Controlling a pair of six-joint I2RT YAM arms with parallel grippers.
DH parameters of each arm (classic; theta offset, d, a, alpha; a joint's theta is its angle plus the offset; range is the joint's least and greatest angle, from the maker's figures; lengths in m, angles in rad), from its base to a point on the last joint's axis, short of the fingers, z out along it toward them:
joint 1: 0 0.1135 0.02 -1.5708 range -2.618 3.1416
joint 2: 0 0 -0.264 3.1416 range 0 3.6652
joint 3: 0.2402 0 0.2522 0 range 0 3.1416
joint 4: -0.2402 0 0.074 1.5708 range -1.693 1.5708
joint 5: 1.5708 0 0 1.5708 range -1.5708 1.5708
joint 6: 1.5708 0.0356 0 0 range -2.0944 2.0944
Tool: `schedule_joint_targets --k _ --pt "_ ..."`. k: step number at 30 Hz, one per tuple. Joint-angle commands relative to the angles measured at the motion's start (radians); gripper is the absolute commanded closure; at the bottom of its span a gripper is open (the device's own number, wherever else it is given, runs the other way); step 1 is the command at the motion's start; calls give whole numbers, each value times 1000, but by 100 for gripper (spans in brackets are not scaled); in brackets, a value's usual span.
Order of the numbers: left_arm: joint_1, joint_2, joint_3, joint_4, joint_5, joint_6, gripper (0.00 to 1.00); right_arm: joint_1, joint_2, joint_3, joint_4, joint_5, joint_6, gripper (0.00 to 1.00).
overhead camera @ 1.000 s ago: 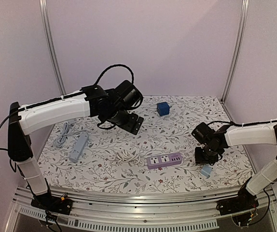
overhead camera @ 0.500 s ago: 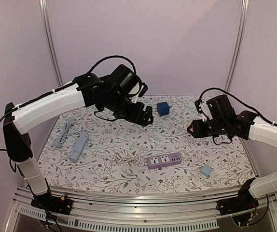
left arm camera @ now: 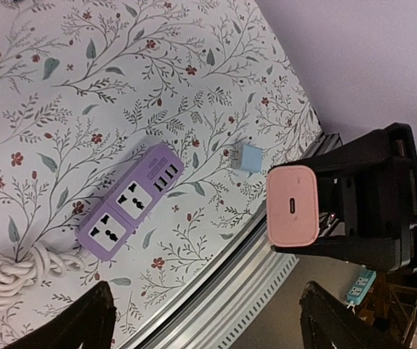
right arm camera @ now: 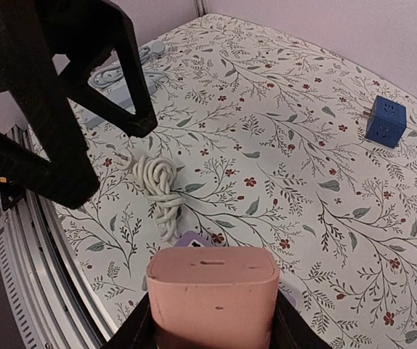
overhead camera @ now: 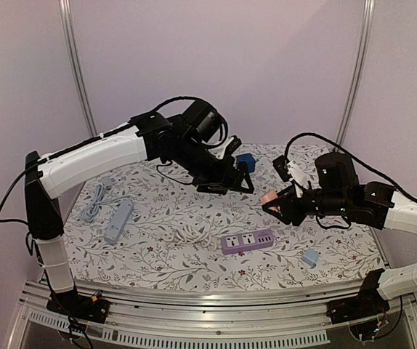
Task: Insert the plug
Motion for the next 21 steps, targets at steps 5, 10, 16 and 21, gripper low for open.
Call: schedule_joint_targets --k 5,10,16,21 --pt "-20 47 32 73 156 -92 15 30 -31 -10 62 -9 -96 100" --pt "-29 75 43 136 202 -142 16 37 -35 -6 59 -11 -127 100" --pt "-32 108 52 157 215 -175 20 52 -38 -2 60 -9 -139 100" --pt "-37 143 87 164 222 -196 26 70 -38 -5 68 -6 -170 100"
